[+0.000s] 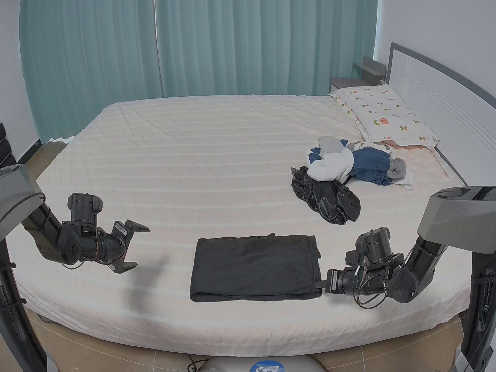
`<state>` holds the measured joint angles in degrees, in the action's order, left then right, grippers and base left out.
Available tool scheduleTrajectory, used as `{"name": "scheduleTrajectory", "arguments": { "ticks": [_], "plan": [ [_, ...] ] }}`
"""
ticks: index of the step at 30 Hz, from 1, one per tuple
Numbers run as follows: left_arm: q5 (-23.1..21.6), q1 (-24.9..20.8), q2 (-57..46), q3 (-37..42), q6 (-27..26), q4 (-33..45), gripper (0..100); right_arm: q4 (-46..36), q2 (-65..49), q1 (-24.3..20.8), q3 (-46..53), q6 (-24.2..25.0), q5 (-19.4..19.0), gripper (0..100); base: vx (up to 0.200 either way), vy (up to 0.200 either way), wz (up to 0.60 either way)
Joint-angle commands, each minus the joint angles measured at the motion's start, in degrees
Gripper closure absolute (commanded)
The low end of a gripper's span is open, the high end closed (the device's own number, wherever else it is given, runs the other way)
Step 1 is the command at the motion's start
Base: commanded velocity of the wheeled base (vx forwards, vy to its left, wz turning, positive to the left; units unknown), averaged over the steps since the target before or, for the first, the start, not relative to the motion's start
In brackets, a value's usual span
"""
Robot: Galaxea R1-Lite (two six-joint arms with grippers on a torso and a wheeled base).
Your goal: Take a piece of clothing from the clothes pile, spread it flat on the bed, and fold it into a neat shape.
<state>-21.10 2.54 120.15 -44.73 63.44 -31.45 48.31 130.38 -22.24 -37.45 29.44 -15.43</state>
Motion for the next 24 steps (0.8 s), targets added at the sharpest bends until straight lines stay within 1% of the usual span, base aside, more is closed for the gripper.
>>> {"name": "scheduleTrajectory", "arguments": {
  "ticks": [1,6,7,10,13,15,17,19,21,24],
  "plan": [
    [0.01,0.1,0.0,-0.01,0.02,-0.01,0,0.03,-0.3,0.26,0.27,0.0,-0.04,100,0.0,0.0,0.0],
    [0.01,0.1,0.0,-0.01,0.02,-0.01,0,0.03,-0.48,0.79,0.36,-0.17,-0.04,100,0.0,0.0,0.0],
    [0.01,0.1,0.0,-0.01,0.02,-0.01,0,0.03,-0.39,0.88,0.45,-0.17,-0.04,0,0.0,0.0,0.0],
    [0.01,0.01,0.0,0.08,-0.07,-0.01,0,0.2,-0.21,1.67,1.06,-1.75,-0.04,0,0.0,0.0,0.0],
    [0.01,0.01,0.08,0.17,-0.07,-0.01,0,0.91,-0.39,2.2,0.97,-1.4,-0.21,0,0.0,0.0,0.0],
    [0.01,0.01,0.0,0.25,-0.16,-0.1,0,1.35,-0.65,4.22,-0.26,0.27,-0.65,0,0.0,0.0,0.0],
    [0.01,0.01,0.0,0.17,-0.07,-0.1,0,1.52,-0.3,6.15,-1.75,3.08,-1.09,0,0.0,0.0,0.0],
    [0.01,0.01,0.0,0.08,-0.07,-0.1,0,1.61,1.63,8.0,-3.42,7.65,-1.0,0,0.0,0.0,0.0],
    [0.01,0.01,0.08,0.08,-0.07,-0.1,0,2.14,3.57,9.23,-4.91,10.2,-0.83,0,0.0,0.0,0.0],
    [0.1,0.01,0.08,-0.01,-0.07,-0.1,0,5.74,4.71,10.37,-6.23,13.1,-0.47,0,0.0,0.0,0.0]
  ]
}}
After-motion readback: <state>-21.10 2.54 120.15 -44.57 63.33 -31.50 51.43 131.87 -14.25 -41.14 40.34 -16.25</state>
